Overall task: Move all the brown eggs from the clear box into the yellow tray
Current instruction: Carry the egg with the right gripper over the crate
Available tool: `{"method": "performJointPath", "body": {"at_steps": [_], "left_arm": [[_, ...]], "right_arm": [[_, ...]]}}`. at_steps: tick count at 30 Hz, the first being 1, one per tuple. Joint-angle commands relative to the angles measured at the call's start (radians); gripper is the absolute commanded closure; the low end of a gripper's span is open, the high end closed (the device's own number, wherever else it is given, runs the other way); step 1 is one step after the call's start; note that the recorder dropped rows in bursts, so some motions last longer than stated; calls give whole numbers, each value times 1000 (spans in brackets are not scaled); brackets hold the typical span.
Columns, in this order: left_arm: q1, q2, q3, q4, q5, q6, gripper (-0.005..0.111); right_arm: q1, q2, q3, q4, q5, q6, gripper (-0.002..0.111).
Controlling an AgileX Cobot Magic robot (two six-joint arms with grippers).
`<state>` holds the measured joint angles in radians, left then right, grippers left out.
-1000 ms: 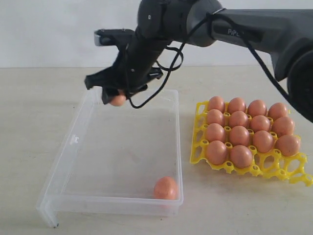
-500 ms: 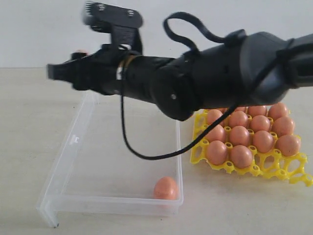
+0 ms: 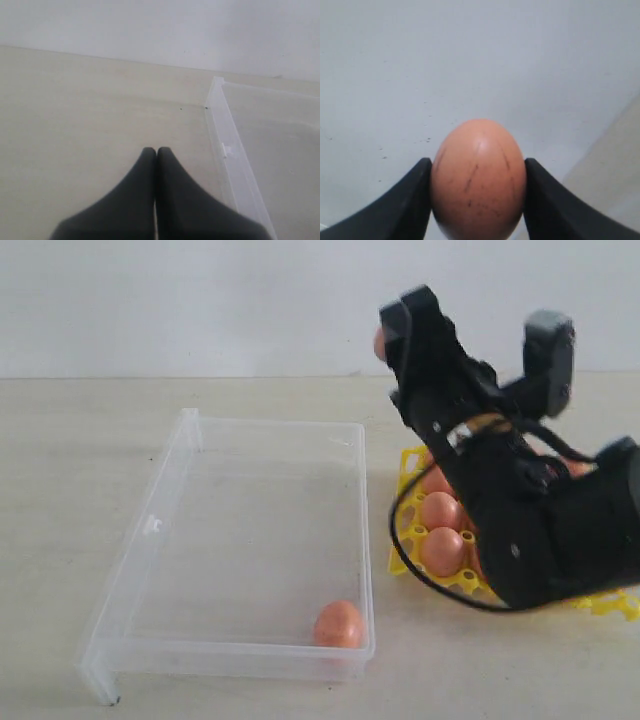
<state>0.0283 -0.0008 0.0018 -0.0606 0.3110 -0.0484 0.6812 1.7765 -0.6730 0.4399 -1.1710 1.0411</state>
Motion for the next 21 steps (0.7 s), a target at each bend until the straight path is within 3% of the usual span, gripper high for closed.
{"method": "performJointPath", "body": {"at_steps": [1,5,8,16,19,21], "left_arm": [[-3,1,-2,-2,-7,0,111],[-3,1,-2,-2,-7,0,111],[-3,1,-2,-2,-7,0,111],[-3,1,-2,-2,-7,0,111],[-3,1,-2,-2,-7,0,111],[-3,1,-2,-2,-7,0,111]], "right_arm": [[-9,-33,270,88,-50,99,109],[-46,-86,474,183,-50,101,109],[-90,-178,587,181,-50,-10,109],[-103,-501,630,-11,-50,-789,109],[-103,-597,552,62,206,-1117,109],[-103,-640,462,164,412,-1439,109]]}}
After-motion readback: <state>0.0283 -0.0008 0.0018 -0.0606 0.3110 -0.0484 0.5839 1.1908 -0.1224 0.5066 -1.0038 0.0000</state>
